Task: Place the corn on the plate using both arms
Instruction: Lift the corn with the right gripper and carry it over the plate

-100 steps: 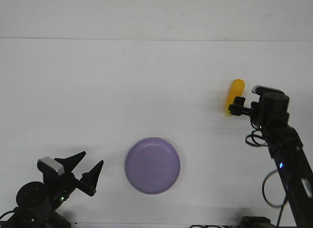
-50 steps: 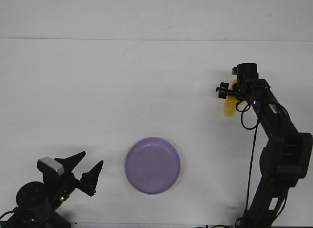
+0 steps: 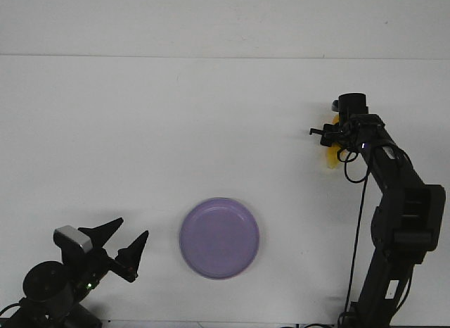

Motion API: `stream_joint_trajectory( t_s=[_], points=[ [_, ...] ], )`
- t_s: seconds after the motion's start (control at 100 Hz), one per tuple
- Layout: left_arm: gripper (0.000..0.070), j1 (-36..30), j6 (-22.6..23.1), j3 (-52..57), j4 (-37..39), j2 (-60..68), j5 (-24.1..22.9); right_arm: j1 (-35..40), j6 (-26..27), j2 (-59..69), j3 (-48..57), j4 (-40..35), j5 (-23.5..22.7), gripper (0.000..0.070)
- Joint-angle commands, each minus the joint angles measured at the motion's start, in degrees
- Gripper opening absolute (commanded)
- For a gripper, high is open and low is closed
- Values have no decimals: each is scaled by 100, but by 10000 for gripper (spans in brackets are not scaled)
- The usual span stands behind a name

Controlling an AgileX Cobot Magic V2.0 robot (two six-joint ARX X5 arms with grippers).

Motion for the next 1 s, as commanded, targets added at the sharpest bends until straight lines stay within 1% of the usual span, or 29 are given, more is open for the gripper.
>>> stream_joint_trajectory(
  t_s=[0.0,0.12,0.21,0.3,0.38,0.46,0.57,0.7,0.81,0.89,0.99],
  points=[
    [500,-26,33,55,35,20,-24,-13,-168,-468,162,61,-48,129],
    [500,-26,33,55,35,20,-24,55,-483,-1362,162,-66,-295,130],
    [500,-26,33,55,46,20,-24,229,-490,-2131,149,-254,-485,130],
    [501,-26,33,55,55,20,-24,544,-490,-2894,17,-455,-573,130],
    [500,-26,33,55,55,20,-24,1038,-490,-3578,-321,-505,-570,130],
    [500,-26,33,55,52,20,-24,1711,-470,-4212,-868,-433,-564,130],
    [500,-24,33,55,57,20,-26,2835,-181,-4800,-1738,-214,-557,129],
    [500,-26,33,55,55,20,-24,4094,155,-4946,-2618,17,-321,129],
    [500,-26,35,55,57,20,-26,4942,396,-4736,-3259,516,-181,128],
    [500,-24,35,55,57,20,-26,5372,564,-4433,-3582,835,-35,128],
    [500,-26,33,55,52,20,-24,5628,579,-3919,-3711,1008,127,128]
  ],
)
